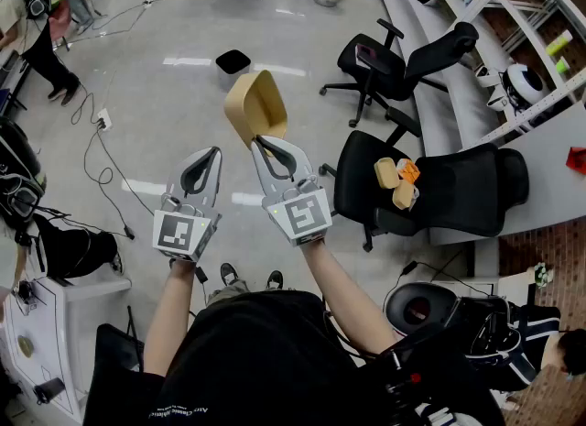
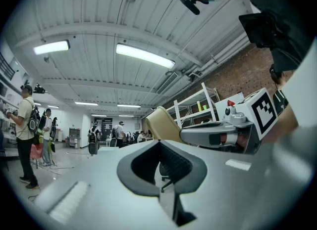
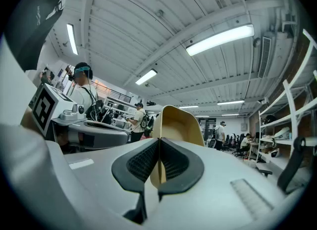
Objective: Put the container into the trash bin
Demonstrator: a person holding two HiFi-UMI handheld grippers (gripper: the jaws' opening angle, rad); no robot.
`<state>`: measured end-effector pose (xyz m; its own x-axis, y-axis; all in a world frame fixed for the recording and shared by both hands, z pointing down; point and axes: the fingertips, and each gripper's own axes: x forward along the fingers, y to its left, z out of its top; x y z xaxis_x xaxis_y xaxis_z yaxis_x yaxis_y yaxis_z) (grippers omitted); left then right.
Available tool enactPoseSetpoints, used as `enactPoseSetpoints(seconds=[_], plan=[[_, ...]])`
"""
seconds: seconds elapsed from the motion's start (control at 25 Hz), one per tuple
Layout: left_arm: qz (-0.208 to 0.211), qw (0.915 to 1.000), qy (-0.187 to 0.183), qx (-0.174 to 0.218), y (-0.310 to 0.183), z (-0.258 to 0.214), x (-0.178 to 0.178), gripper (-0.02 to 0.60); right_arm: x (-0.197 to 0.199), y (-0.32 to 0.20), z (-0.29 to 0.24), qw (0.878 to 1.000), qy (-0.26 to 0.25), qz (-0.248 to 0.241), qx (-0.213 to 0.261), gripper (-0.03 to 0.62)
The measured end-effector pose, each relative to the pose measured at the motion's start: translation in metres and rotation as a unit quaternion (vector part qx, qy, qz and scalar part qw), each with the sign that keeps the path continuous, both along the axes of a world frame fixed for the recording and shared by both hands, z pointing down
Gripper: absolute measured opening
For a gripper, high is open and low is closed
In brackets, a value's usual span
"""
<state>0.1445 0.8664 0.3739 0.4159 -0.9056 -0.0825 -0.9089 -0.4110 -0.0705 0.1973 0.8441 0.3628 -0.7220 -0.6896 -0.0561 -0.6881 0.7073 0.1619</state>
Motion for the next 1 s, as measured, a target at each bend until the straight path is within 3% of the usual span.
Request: enactPoseSetpoints(seconds=[0.28,0.52,0.68,1.0], plan=[[0.016,0.9998,0.006,0.005,-0.023,0.007,-0.010,0.000,0.018,-0.017,0.001,0.999,-0.021,0.023,-0.016,0.029],[0.026,0.9994,0.018,-0.011,-0.042,0.014,-0.034,0.000,-0.005,-0.029,0.008,0.999,-0.022,0.028,-0.023,0.031],[0.030,0.9992,0.025,0.003,-0.055,0.017,-0.049,0.000,-0.020,-0.039,0.010,0.999,-0.018,0.034,-0.026,0.031],[0.027,0.9993,0.024,-0.013,-0.106,0.028,-0.052,0.000,-0.032,-0.093,0.025,0.998,-0.028,0.023,-0.044,0.031]])
